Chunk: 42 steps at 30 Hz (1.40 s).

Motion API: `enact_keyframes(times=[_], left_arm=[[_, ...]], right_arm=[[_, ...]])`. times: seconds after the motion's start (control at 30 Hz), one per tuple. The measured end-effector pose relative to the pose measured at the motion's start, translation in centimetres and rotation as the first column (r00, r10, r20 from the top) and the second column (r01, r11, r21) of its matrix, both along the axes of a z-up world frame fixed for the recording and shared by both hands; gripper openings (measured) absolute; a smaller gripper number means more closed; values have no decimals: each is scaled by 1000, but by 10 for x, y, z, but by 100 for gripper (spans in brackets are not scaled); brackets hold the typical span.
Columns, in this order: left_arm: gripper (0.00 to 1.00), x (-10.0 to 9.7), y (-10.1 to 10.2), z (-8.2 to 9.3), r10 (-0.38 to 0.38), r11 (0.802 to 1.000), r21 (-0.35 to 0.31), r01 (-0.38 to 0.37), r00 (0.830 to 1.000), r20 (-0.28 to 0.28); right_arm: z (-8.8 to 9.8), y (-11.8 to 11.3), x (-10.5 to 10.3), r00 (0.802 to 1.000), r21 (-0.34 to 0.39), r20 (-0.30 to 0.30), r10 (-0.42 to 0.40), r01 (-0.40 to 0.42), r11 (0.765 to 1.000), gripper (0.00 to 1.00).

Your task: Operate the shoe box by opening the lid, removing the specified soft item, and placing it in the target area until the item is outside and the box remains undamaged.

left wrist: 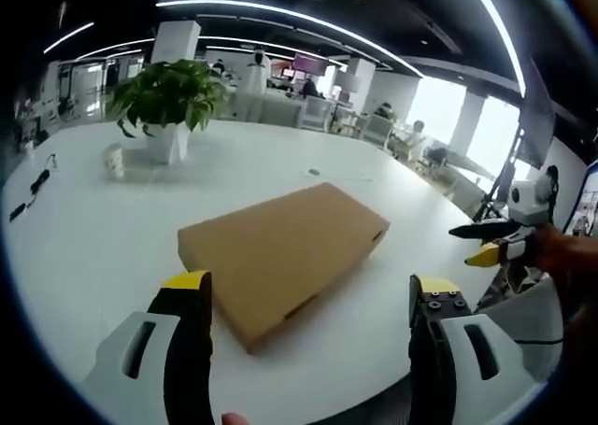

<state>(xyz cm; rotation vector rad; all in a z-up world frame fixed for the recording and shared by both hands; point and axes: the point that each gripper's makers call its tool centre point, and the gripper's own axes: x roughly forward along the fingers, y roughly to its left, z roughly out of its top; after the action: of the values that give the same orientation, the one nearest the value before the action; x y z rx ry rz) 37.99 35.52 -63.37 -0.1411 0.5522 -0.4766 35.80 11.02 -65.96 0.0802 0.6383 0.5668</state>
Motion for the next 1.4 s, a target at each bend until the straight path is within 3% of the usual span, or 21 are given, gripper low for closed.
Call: enact_keyframes(times=[0.27, 0.77, 1.4], left_arm=[[85, 2, 14, -15, 43, 999, 20, -43, 999, -28], [85, 11, 24, -53, 80, 996, 34, -77, 992, -100], [81, 26, 22, -87, 93, 995, 53, -85, 981, -168]], right_arm=[[-11, 16, 20, 998, -10, -10, 58, -59, 998, 82], [-34, 32, 68, 996, 15, -36, 83, -83, 996, 80], [-61, 46, 106, 979, -64, -55, 198, -201, 977, 70]])
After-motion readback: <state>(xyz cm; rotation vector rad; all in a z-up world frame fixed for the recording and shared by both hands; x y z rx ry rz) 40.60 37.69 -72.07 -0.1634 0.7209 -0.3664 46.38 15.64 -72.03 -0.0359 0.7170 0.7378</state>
